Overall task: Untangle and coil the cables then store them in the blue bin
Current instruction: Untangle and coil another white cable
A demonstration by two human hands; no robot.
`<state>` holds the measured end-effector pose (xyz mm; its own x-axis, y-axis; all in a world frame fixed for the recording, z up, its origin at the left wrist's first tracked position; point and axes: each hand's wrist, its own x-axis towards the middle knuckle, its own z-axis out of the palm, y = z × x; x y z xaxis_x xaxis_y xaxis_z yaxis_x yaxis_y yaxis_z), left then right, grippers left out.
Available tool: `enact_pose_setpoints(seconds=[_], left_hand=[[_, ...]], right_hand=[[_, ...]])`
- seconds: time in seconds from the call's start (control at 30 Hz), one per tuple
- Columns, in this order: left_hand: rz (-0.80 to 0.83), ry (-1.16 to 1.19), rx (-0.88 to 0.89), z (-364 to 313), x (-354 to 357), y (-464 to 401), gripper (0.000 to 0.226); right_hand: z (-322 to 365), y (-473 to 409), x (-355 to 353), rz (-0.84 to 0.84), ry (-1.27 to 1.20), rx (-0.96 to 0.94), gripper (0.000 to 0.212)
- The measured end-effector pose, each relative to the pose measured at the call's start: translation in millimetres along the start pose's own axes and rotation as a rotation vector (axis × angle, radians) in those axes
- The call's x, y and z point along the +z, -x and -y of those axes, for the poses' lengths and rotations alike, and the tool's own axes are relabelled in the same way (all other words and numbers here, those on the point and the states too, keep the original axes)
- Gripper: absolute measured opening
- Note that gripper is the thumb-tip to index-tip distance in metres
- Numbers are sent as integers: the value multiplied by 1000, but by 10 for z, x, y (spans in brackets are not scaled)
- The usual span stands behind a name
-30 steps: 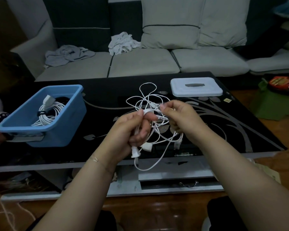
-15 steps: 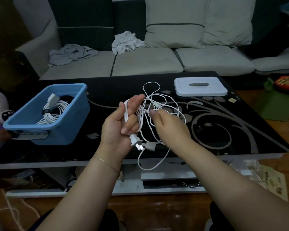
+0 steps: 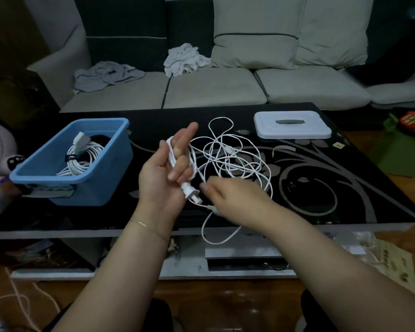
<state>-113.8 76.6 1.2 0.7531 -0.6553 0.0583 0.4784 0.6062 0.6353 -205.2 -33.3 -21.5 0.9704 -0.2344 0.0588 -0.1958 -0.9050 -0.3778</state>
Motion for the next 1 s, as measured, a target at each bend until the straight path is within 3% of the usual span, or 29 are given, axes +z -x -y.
enact_pose_setpoints(seconds=[0.17, 0.37, 0.57, 0.7, 0.87, 1.0], left_hand=[[-169, -318, 172, -19, -60, -55, 29], [-186, -795, 306, -28, -108, -66, 30], [49, -1522, 418, 150, -212, -44, 14], [196, -1928, 397, 225, -210, -27, 28], [273, -2044, 200, 178, -190, -41, 56], [389, -1791, 63, 219, -201, -18, 58]], right_hand=[[67, 88, 47, 35, 68, -197, 19], [16, 88, 39, -39, 53, -232, 21], [21, 119, 5, -101, 61, -197, 26], [53, 133, -48, -59, 91, -119, 33], [-163, 121, -240, -102, -32, -23, 13], [-297, 92, -274, -282, 117, -33, 14]])
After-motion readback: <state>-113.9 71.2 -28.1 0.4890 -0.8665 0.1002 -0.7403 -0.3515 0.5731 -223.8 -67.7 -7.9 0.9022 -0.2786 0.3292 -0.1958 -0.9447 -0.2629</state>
